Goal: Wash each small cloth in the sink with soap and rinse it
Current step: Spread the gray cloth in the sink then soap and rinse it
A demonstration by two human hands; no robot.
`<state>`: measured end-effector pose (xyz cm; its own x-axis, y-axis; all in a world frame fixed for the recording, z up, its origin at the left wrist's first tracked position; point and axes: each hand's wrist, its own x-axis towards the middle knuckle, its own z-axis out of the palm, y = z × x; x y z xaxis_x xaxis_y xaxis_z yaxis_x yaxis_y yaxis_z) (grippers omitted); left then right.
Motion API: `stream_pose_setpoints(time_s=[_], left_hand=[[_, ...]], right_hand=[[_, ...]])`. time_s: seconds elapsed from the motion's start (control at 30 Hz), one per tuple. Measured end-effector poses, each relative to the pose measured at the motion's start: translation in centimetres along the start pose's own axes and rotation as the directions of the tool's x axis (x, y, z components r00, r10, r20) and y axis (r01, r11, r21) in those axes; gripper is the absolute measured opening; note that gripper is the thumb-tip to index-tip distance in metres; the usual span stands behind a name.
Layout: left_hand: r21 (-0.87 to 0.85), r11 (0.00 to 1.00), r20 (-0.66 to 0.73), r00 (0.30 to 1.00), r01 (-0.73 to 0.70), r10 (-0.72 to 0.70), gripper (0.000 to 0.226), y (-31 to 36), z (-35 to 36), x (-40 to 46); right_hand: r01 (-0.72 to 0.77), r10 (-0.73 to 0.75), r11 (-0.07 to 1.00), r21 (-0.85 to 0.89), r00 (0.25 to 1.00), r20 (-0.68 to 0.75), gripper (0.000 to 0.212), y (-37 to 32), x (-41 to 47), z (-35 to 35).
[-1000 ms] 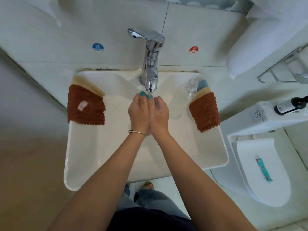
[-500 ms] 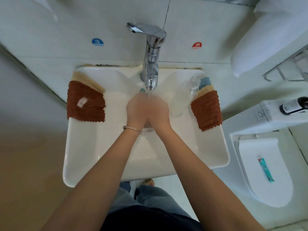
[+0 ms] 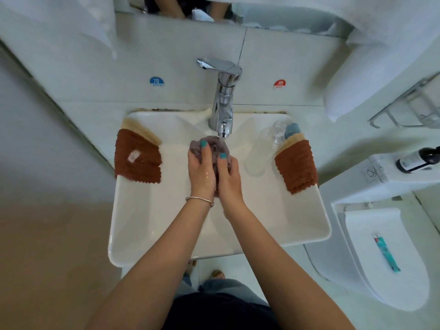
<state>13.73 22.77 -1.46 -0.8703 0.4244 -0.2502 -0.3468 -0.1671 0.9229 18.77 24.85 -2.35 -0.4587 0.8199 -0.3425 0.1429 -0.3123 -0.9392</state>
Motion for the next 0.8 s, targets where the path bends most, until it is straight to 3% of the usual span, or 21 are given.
stream_pose_setpoints(time_s=[0.03,0.13,0.23,0.33,0.4,0.47,0.6,0.7,0.8], left_hand=[[-0.003,1.000,0.018,1.000,-0.025,0.025,0.007,0.0,-0.1,-0.1],[0.085,0.994,0.067,0.996,-0.071,0.065,0.038,-0.1,-1.5,-0.1],[0.207,0.978,0.121,0.993,-0.030,0.005,0.050,0.0,-3.0,1.0],[0.294,0.956,0.199,0.978,0.003,-0.064,0.043,0.6,-3.3,1.7],[0.445,0.882,0.254,0.966,-0.158,0.045,0.025,0.7,-3.1,2.1],[0.511,0.827,0.219,0.966,-0.235,0.139,0.017,0.6,-2.7,2.3],[0.366,0.898,0.167,0.966,-0.245,0.195,0.018,0.4,-2.0,2.0],[0.390,0.900,0.179,0.975,-0.196,0.135,0.020,-0.1,-2.1,1.9],[0.460,0.886,0.179,0.983,-0.056,-0.031,0.024,-0.6,-2.4,2.0]], right_hand=[[0.020,-0.021,0.999,-0.039,0.999,-0.027,0.019,0.1,0.0,0.3],[0.087,-0.098,0.991,-0.104,0.990,-0.105,0.010,-0.6,0.6,0.4],[0.167,-0.187,0.968,-0.185,0.978,-0.095,0.005,-1.5,1.6,-0.6],[0.178,-0.195,0.920,-0.349,0.981,-0.013,0.011,-2.2,2.0,-0.9],[0.171,-0.190,0.921,-0.350,0.981,-0.021,0.019,-2.3,1.9,-0.8],[0.189,-0.219,0.930,-0.317,0.974,-0.062,0.020,-2.1,1.7,-0.7],[0.164,-0.183,0.895,-0.414,0.983,-0.007,0.031,-1.1,1.3,-0.4],[0.086,-0.079,0.926,-0.368,0.996,0.035,0.044,-1.5,1.3,-0.4],[0.145,-0.149,0.949,-0.280,0.989,0.009,0.029,-1.8,1.4,-0.5]])
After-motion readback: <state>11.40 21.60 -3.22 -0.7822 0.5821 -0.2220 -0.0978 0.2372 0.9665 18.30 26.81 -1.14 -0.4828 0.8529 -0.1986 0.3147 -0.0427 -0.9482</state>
